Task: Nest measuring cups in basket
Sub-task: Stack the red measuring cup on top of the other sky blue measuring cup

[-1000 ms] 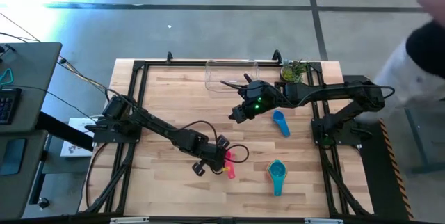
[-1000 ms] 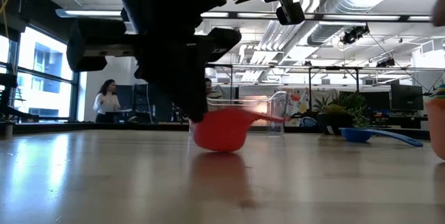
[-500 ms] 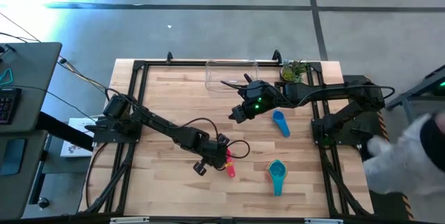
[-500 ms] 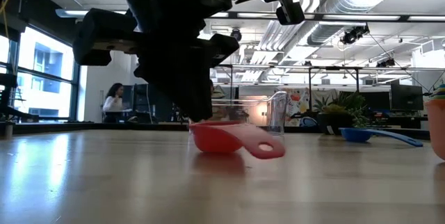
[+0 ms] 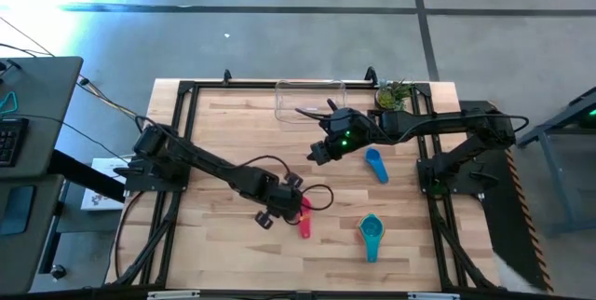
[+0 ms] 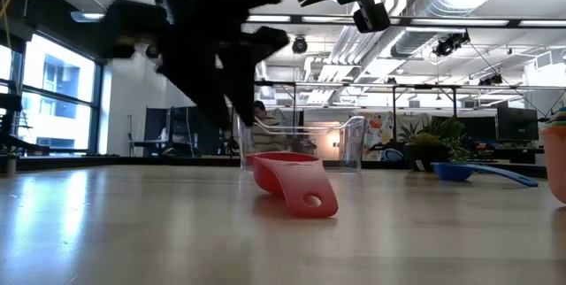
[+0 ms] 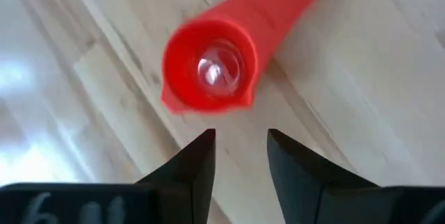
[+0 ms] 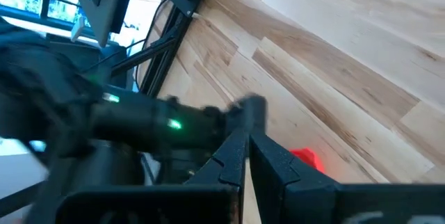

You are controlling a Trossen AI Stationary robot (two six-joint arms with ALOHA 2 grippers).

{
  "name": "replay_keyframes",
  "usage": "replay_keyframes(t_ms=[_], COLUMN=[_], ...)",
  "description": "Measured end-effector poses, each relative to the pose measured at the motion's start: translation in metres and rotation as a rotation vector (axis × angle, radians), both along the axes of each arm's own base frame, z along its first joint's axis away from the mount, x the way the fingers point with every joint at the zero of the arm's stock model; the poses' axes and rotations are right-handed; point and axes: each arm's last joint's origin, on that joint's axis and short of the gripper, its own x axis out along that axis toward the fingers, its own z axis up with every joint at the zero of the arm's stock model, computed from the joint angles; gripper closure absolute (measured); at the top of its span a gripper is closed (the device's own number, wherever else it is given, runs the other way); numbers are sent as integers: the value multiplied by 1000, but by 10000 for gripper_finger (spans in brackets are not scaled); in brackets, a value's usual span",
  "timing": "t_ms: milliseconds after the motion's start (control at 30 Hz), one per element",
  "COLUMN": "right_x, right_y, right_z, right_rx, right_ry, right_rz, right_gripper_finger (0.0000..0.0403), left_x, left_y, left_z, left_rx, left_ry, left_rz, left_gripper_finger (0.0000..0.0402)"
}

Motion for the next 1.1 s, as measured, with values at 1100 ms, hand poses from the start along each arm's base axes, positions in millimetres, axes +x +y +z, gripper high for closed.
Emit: replay_keyframes(t_ms=[1100], right_x=[8], right_y=[75], right_z=[-57], right_rx=[35], right_ry=[331], right_rz=[-110], right_gripper_finger=[259], left_x=[-166], left_y=[54], left_z=[195], left_rx=[-331], left_ry=[-376], left_rz=[408], left_gripper_finger=[284])
